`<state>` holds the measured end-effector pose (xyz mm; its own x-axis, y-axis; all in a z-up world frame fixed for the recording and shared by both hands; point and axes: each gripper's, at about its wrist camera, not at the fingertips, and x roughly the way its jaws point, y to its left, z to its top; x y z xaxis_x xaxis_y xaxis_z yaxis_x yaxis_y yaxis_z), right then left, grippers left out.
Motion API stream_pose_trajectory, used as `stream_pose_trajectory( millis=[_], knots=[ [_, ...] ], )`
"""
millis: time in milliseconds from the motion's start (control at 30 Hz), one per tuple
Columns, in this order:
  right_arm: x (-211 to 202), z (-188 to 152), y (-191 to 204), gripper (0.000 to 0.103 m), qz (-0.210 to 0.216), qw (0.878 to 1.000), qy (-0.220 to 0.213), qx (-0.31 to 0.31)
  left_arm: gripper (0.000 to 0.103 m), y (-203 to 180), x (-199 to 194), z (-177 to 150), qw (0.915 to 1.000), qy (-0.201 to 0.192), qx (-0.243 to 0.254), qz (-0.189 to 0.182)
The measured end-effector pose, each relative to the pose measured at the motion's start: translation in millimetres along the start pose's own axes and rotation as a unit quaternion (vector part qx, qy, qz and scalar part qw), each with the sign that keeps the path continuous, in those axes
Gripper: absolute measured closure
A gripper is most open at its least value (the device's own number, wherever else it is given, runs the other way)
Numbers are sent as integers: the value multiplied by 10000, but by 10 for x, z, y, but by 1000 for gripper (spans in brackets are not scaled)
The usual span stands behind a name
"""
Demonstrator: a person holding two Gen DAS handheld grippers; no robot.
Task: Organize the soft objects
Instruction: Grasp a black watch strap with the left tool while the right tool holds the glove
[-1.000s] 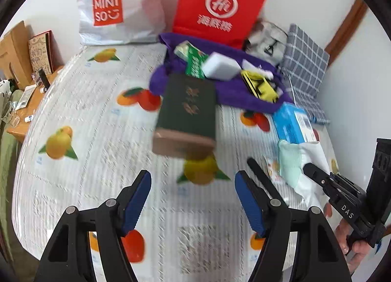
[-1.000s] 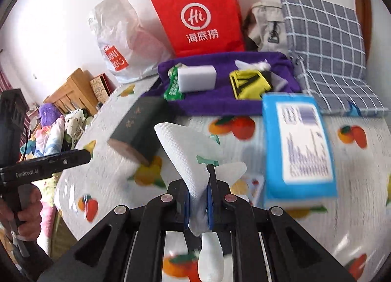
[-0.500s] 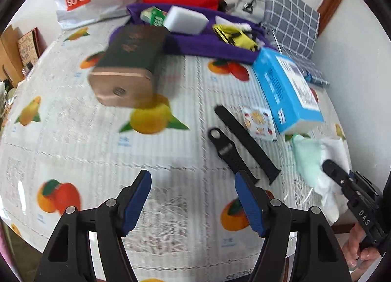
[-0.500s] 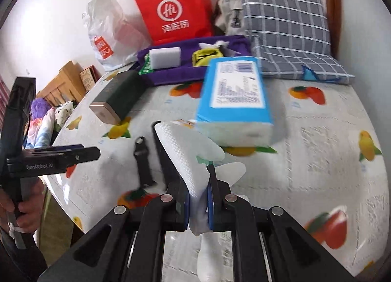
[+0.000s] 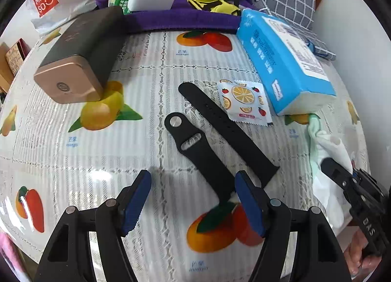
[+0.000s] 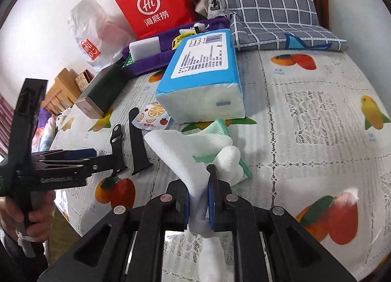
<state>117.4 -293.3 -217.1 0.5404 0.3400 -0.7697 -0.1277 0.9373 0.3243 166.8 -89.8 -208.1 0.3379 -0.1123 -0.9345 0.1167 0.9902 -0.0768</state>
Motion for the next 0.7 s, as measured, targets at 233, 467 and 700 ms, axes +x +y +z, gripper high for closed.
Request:
stream_pose_trajectory(
  millis=[233,467,700],
  knots=[
    [99,12,-65,88,242,9996,19,118,19,-90,94,68,9985,-121,155,511],
    [134,33,-50,88,292,9995,-18,103,19,236,38,11,9979,35,-55,652],
    [151,32,-63,88,321,9994,-35,106,30,254,2,-25,9984,-230,270,437]
  ],
)
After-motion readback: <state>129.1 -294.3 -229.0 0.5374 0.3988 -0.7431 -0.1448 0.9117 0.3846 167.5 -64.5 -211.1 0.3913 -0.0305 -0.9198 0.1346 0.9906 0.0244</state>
